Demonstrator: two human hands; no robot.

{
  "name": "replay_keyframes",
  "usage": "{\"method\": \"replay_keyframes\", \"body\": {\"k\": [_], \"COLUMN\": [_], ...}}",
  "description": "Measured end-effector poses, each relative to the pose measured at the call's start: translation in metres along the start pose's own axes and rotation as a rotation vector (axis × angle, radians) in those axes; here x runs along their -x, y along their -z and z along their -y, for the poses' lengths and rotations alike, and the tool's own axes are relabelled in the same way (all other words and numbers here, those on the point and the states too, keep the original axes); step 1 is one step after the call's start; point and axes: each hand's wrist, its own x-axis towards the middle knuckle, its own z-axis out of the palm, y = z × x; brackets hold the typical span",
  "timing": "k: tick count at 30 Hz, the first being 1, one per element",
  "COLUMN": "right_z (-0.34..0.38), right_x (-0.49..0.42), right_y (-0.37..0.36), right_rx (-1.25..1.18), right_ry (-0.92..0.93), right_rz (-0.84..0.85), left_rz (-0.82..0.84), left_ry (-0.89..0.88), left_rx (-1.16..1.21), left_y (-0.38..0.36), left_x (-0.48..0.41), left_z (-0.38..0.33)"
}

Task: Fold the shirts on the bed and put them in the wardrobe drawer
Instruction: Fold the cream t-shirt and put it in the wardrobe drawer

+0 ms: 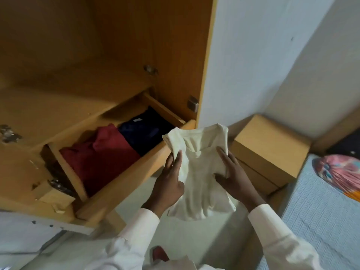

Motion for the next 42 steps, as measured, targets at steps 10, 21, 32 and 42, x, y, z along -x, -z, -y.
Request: {"method": "replay_keyframes", "body": {"k": [10, 21, 32, 42], "right_z": [0.092, 0.160, 0.110, 0.079], "right_x": [-0.154, -0.341, -0.410, -0.431], "right_y": [-0.022, -0.048, -0.108, -0.151], "right_rx": [-0.014, 0.027, 0.008, 0.546], "right_ry": [0.245, 0.480, 0.415, 0.340], "right_rz": [0.116, 0.337, 0.626, 0.791], "left_rz": [-0.279, -0.524, -0.537, -0.359], "left_ry": [0.048, 0.257, 0.443, 0.626], "left_rx": [0.016, -0.026, 0.238, 0.486], "left_y": [0.120, 0.188, 0.133, 0.100], "left_x": [-0.074, -0.167, -0.199, -0.219], "left_z": [0.057, 0.108, 0.176, 0.206]}}
